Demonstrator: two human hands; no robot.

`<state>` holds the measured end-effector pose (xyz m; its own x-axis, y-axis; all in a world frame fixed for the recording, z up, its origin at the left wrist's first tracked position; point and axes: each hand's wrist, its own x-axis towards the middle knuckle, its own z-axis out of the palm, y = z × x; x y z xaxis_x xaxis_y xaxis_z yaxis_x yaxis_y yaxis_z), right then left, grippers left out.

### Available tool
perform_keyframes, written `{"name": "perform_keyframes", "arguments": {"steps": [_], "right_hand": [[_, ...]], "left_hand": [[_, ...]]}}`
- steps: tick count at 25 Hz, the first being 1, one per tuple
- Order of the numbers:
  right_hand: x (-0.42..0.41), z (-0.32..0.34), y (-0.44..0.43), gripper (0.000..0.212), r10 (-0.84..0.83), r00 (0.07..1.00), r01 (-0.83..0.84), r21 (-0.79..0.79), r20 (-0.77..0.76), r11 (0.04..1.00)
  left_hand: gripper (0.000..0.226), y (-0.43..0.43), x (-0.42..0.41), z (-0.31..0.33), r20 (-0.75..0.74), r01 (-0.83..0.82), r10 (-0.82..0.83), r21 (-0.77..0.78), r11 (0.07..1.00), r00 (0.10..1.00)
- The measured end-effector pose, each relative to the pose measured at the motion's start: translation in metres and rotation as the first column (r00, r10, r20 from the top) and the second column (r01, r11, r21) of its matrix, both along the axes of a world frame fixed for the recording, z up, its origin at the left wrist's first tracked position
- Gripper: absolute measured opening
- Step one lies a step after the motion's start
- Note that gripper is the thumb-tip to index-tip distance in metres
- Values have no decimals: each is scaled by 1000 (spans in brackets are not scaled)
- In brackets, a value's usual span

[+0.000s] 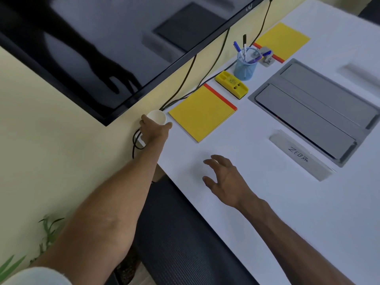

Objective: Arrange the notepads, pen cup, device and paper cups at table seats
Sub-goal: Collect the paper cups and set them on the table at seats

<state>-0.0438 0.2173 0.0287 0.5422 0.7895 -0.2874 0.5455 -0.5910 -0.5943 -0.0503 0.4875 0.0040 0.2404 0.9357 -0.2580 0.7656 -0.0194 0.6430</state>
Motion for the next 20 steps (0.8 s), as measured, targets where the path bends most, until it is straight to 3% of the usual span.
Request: {"name": "perform_keyframes", "arguments": {"steps": [7,11,16,20], "right_hand": [[7,-6,1,54,-17,1000,17,-20,-2,1000],[11,2,6,55,-41,999,41,1,-8,999],[12,18,-1,69,-87,996,86,70,10,994],[10,35,-18,86,-239,969,245,184,-58,952]], "left_hand": [[85,-6,1,7,52,40,-43,57,998,998],[79,-37,0,31,207,163,-157,-11,987,966],[72,-88,-16,76,303,383,-337,-105,918,891],[74,-125,-34,98,331,546,-466,-215,809,821]]}}
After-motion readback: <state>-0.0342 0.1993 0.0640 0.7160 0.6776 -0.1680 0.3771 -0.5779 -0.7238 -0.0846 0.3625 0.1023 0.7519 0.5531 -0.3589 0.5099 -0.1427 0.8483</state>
